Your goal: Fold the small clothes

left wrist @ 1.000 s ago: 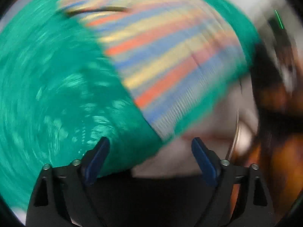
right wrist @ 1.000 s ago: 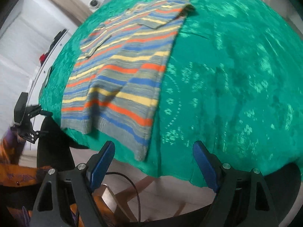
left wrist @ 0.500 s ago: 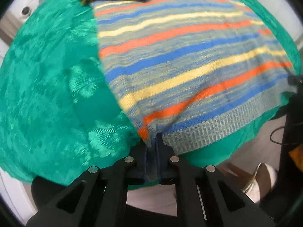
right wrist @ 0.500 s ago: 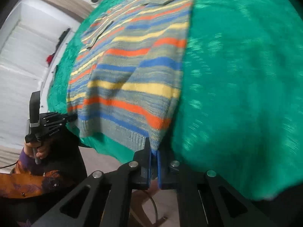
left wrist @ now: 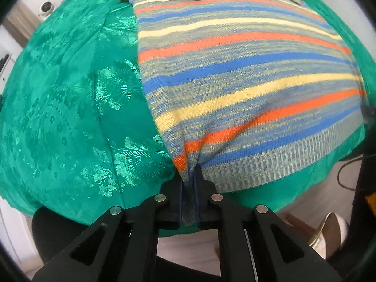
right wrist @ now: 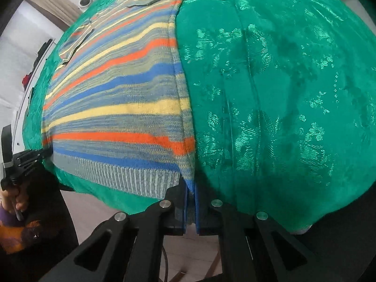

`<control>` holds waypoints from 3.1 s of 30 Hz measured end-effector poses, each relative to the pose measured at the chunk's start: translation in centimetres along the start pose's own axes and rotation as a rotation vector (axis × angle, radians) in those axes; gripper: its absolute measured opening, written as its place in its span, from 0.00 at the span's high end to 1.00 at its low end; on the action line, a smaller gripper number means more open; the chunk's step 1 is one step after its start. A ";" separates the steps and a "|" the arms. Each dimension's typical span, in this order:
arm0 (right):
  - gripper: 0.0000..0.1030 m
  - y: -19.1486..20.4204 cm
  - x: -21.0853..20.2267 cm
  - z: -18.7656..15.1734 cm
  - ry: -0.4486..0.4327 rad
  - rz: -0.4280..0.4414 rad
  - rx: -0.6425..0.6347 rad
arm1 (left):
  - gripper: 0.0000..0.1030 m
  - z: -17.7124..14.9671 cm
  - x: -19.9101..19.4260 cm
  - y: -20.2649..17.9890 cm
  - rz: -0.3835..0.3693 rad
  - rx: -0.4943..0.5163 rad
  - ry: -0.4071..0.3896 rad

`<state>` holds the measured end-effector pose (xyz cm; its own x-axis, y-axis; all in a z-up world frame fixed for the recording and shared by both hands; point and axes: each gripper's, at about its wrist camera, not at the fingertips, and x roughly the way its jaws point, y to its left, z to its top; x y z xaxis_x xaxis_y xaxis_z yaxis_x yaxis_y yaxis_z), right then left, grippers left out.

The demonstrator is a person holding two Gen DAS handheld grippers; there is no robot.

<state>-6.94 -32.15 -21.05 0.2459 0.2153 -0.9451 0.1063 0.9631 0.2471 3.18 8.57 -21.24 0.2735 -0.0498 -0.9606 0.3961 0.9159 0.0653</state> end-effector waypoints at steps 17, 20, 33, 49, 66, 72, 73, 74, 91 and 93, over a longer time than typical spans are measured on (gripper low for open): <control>0.40 -1.2 -4.2 -2.2 -0.029 -0.103 0.113 | 0.30 -4.3 -8.8 2.4 0.016 -0.188 -0.154; 0.40 -1.8 -6.0 -1.1 -0.074 -0.164 0.091 | 0.18 -3.2 -10.1 4.7 0.073 -0.268 -0.253; 0.19 7.9 -8.5 14.2 -0.379 -0.252 -0.419 | 0.08 -0.9 -4.4 8.0 0.378 -0.544 -0.406; 0.93 -1.2 -5.7 27.4 -0.412 -0.178 -0.172 | 0.09 -0.5 -2.1 9.5 0.364 -0.575 -0.322; 0.89 -20.9 -6.0 22.9 -0.380 -0.200 0.399 | 0.08 -0.5 -2.9 8.3 0.384 -0.528 -0.300; 0.50 -20.3 -8.8 17.8 -0.451 -0.261 0.390 | 0.08 2.6 -7.9 5.2 0.340 -0.359 -0.401; 0.49 -19.7 -9.2 16.8 -0.475 -0.250 0.378 | 0.08 4.0 -8.9 4.4 0.315 -0.306 -0.433; 0.48 -19.0 -9.4 15.9 -0.490 -0.237 0.364 | 0.08 5.9 -9.8 3.3 0.278 -0.238 -0.463; 0.48 -6.6 -7.9 3.5 -0.552 -0.078 0.167 | 0.96 19.2 -2.7 1.7 -0.037 -0.025 -0.258; 0.48 -6.0 -8.0 3.0 -0.566 -0.091 0.152 | 0.96 19.1 -4.6 6.4 -0.055 -0.174 -0.310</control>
<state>-6.69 -40.13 -14.35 0.7006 -0.0264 -0.7131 0.2771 0.9310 0.2378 21.18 7.08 -11.21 0.5192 -0.1945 -0.8322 0.2693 0.9614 -0.0567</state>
